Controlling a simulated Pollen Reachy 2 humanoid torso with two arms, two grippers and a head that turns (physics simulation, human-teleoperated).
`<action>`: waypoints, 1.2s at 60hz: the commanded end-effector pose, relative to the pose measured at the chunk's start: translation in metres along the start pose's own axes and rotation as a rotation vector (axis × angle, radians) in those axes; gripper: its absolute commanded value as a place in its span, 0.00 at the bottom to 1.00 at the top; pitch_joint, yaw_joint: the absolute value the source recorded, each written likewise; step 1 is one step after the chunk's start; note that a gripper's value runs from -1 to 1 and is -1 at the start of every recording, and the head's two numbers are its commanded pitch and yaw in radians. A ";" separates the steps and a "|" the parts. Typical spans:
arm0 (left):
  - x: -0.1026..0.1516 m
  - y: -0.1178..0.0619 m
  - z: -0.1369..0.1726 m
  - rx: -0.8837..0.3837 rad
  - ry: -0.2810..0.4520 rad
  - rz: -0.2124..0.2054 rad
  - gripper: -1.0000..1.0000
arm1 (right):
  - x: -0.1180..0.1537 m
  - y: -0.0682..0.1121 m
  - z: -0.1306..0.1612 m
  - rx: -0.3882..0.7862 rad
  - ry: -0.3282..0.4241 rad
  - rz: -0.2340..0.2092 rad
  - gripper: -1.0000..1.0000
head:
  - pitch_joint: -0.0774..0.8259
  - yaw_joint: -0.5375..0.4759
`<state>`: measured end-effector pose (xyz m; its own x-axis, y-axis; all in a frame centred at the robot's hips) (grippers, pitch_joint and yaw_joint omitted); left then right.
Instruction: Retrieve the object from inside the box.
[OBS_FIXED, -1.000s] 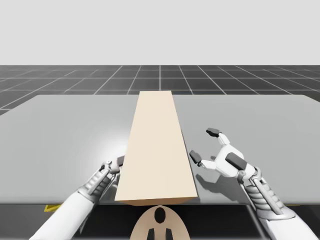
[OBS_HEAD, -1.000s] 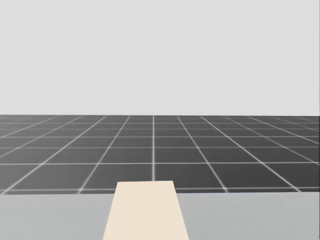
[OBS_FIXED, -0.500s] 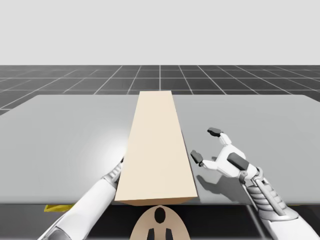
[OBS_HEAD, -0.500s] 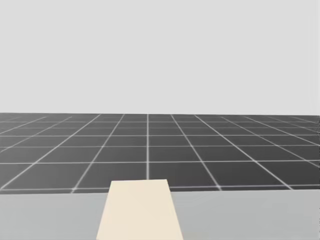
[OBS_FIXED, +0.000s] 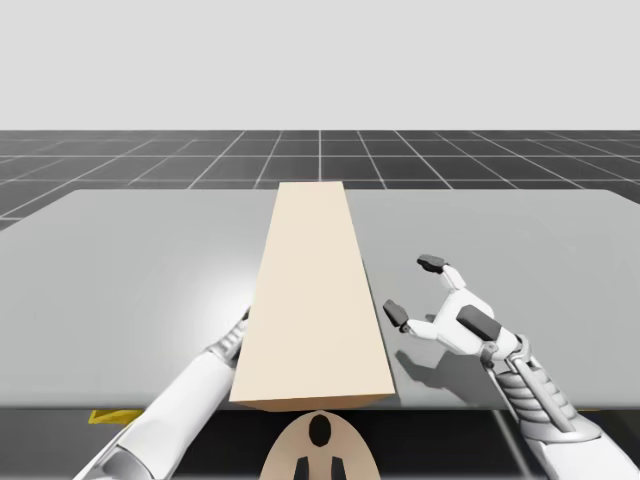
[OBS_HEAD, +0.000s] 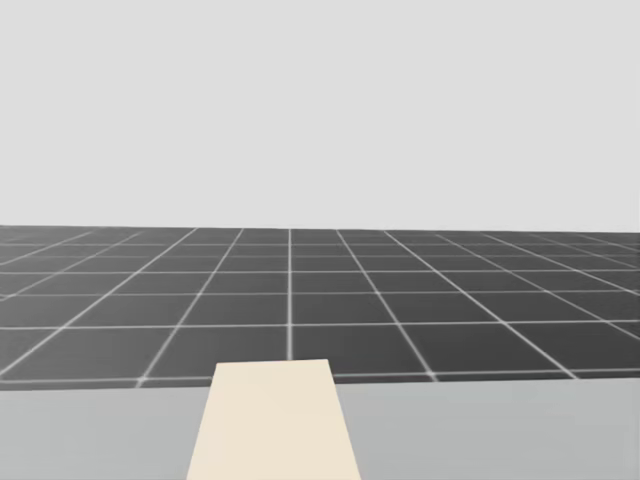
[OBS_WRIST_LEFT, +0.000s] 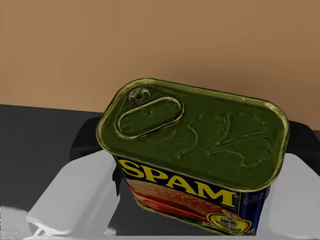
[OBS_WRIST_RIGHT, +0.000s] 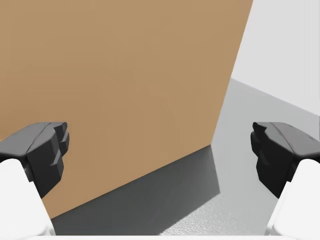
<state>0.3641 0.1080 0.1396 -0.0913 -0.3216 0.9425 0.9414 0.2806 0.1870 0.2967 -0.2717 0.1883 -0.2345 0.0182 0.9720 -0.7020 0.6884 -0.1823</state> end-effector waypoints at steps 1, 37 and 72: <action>-0.017 0.005 0.033 0.042 0.040 0.029 1.00 | 0.000 -0.001 0.001 0.001 -0.002 0.000 0.00 | 0.08 0.47; -0.028 0.027 0.185 0.340 0.027 0.058 1.00 | 0.000 0.001 0.000 0.005 0.002 0.005 0.00 | 0.08 0.49; 0.059 0.066 0.241 0.506 -0.030 -0.085 1.00 | 0.002 -0.002 0.002 -0.008 -0.004 0.004 0.00 | 0.06 0.50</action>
<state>0.3320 0.3220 0.2247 -0.0692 -0.3329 0.9404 0.6993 0.6561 0.2837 0.2959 -0.2739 0.1894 -0.2401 0.0187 0.9706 -0.6986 0.6908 -0.1861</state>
